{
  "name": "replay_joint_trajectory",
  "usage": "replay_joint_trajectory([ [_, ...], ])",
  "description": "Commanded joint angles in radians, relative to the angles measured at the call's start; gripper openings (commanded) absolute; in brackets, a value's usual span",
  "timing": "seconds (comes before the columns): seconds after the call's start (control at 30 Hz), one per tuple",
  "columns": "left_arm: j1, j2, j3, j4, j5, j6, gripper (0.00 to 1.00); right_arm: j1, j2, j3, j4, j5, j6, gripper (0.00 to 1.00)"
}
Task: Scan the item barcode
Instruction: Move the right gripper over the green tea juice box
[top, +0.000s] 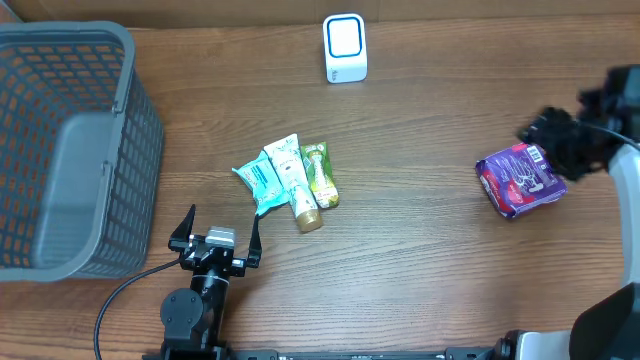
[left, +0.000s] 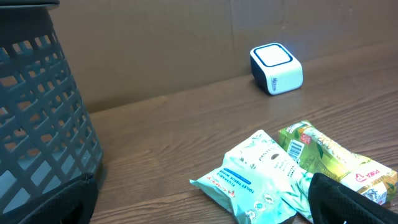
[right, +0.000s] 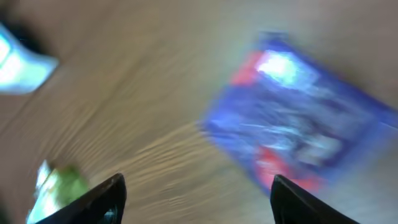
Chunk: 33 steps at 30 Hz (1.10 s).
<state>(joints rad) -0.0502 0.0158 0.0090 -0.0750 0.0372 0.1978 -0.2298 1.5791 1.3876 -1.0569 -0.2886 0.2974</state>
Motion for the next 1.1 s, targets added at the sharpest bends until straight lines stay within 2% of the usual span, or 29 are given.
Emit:
replay_joint_trajectory([
  [0.0, 0.006, -0.005, -0.004, -0.002, 0.000, -0.003, 0.99, 0.145, -0.003, 0.017, 0.031, -0.109, -0.090, 0.76],
  [0.1, 0.006, -0.005, -0.004, -0.002, 0.000, -0.003, 0.99, 0.287, 0.016, 0.015, 0.104, -0.106, -0.089, 0.75],
  [0.2, 0.006, -0.005, -0.004, -0.002, 0.000, -0.003, 1.00, 0.418, 0.060, 0.014, 0.179, -0.103, -0.076, 0.67],
  [0.3, 0.006, -0.005, -0.004, -0.002, 0.000, -0.003, 1.00, 0.515, 0.133, 0.014, 0.249, -0.080, -0.005, 0.59],
  [0.37, 0.006, -0.005, -0.004, -0.002, 0.000, -0.003, 1.00, 0.563, 0.184, 0.014, 0.303, -0.080, 0.035, 0.49],
  [0.4, 0.006, -0.005, -0.004, -0.002, 0.000, -0.003, 1.00, 0.592, 0.212, 0.014, 0.341, -0.080, 0.058, 0.40],
  [0.47, 0.006, -0.005, -0.004, -0.002, 0.000, -0.003, 1.00, 0.633, 0.247, 0.014, 0.404, -0.079, 0.090, 0.16],
  [0.5, 0.006, -0.005, -0.004, -0.002, 0.000, -0.003, 0.99, 0.653, 0.259, 0.014, 0.436, -0.079, 0.109, 0.10],
  [0.67, 0.006, -0.005, -0.004, -0.002, 0.000, -0.003, 1.00, 0.731, 0.285, 0.014, 0.562, 0.003, 0.184, 0.04],
  [0.8, 0.006, -0.005, -0.004, -0.002, 0.000, -0.003, 1.00, 0.779, 0.286, 0.014, 0.622, 0.057, 0.195, 0.04],
  [1.07, 0.006, -0.005, -0.004, -0.002, 0.000, -0.003, 1.00, 0.811, 0.286, 0.014, 0.556, 0.069, 0.254, 0.04],
])
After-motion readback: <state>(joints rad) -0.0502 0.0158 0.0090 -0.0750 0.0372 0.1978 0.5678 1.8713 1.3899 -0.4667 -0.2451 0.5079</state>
